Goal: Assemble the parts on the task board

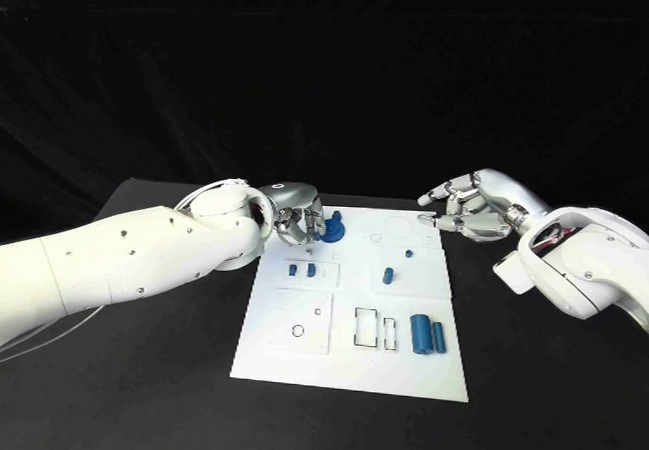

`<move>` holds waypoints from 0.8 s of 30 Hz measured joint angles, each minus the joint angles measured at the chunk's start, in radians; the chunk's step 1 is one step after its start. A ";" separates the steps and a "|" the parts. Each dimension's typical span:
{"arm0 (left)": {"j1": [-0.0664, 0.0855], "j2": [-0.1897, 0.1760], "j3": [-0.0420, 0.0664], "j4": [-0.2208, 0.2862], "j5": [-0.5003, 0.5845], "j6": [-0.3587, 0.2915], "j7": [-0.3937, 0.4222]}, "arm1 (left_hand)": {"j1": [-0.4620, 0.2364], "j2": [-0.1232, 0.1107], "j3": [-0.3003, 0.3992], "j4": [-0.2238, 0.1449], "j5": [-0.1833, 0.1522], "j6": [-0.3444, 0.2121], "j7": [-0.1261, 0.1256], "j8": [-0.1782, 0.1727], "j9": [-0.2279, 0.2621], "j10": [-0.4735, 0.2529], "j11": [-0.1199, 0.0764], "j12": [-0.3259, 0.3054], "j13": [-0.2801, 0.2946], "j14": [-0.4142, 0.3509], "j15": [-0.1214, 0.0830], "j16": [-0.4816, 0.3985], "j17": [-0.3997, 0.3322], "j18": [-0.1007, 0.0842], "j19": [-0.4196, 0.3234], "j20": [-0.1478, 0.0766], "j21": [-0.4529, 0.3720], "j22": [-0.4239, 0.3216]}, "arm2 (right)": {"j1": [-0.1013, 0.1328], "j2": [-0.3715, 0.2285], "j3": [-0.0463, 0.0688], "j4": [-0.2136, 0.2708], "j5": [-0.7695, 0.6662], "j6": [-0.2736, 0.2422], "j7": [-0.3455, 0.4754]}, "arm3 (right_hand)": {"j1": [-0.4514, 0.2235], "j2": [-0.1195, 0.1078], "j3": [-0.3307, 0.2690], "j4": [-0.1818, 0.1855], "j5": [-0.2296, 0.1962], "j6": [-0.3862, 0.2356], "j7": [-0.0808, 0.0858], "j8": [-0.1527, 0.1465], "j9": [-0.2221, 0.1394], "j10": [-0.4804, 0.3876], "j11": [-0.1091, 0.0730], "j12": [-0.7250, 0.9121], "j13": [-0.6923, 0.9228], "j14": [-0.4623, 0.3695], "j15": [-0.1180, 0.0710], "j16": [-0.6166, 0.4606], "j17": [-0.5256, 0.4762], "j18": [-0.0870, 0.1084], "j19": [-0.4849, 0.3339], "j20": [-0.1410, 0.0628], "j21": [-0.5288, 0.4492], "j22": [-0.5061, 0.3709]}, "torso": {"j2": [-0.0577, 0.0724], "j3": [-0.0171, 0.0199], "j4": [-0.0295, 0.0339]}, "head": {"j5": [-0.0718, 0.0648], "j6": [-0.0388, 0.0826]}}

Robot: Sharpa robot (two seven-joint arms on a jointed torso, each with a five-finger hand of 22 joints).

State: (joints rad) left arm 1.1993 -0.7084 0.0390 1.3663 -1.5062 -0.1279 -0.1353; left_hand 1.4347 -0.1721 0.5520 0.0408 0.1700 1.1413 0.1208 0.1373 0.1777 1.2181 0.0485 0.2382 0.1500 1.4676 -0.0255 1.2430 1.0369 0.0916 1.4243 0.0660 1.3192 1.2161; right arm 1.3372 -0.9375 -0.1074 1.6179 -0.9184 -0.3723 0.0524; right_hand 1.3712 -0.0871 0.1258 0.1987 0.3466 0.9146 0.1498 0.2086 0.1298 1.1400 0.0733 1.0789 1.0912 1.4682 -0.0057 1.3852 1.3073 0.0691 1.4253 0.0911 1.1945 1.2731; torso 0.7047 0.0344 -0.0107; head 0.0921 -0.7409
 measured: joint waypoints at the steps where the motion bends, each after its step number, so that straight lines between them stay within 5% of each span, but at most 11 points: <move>1: 0.001 -0.008 0.000 0.004 0.004 0.001 -0.002 | 0.000 0.000 0.000 0.000 0.000 0.000 0.000 0.000 0.000 0.000 0.000 0.000 0.000 0.000 0.000 0.000 0.000 0.000 0.000 0.000 0.000 0.000 | 0.000 0.000 0.000 0.000 0.000 0.000 0.000 | 0.000 0.000 0.000 0.000 0.000 0.000 0.000 0.000 0.000 0.000 0.000 0.000 0.000 0.000 0.000 0.000 0.000 0.000 0.000 0.000 0.000 0.000 | 0.000 0.0000 -0.0001 | 0.000 0.000; 9: 0.003 -0.041 0.001 0.011 0.039 0.020 -0.015 | -0.004 -0.004 -0.003 0.003 0.000 0.000 0.000 -0.002 0.000 0.000 0.000 0.000 0.000 0.000 0.000 0.000 -0.001 0.000 0.000 0.000 0.000 0.000 | 0.000 0.001 0.000 -0.002 0.000 0.000 0.000 | 0.000 0.000 0.000 0.000 0.000 0.000 0.000 0.000 0.000 0.000 0.000 0.000 0.001 0.000 0.000 0.000 0.000 0.000 0.000 0.000 0.000 0.000 | 0.001 0.0000 -0.0010 | 0.000 -0.002; 24: -0.015 -0.017 -0.002 -0.031 0.066 0.058 -0.017 | -0.013 -0.003 -0.003 0.003 0.000 0.000 0.000 -0.006 0.000 0.000 0.000 -0.004 0.000 0.000 0.000 0.000 -0.003 0.001 0.000 0.000 0.000 -0.001 | 0.000 0.003 0.000 -0.002 0.000 0.000 0.000 | 0.000 0.000 0.000 0.000 0.000 0.000 0.000 0.000 0.000 0.000 0.000 0.000 0.000 0.000 0.000 0.000 0.000 0.000 0.000 0.000 0.000 0.000 | 0.002 0.0008 -0.0034 | 0.005 -0.006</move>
State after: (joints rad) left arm 1.1842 -0.7259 0.0369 1.3353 -1.4398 -0.0699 -0.1521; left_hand 1.4214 -0.1754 0.5490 0.0439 0.1701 1.1410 0.1207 0.1315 0.1776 1.2180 0.0487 0.2344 0.1498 1.4676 -0.0254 1.2430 1.0344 0.0923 1.4242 0.0661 1.3191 1.2146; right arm 1.3371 -0.9344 -0.1074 1.6157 -0.9182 -0.3723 0.0523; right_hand 1.3712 -0.0871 0.1258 0.1987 0.3466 0.9146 0.1497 0.2085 0.1298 1.1401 0.0734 1.0790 1.0916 1.4682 -0.0057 1.3852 1.3073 0.0690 1.4253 0.0911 1.1945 1.2729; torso 0.7066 0.0352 -0.0141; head 0.0971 -0.7470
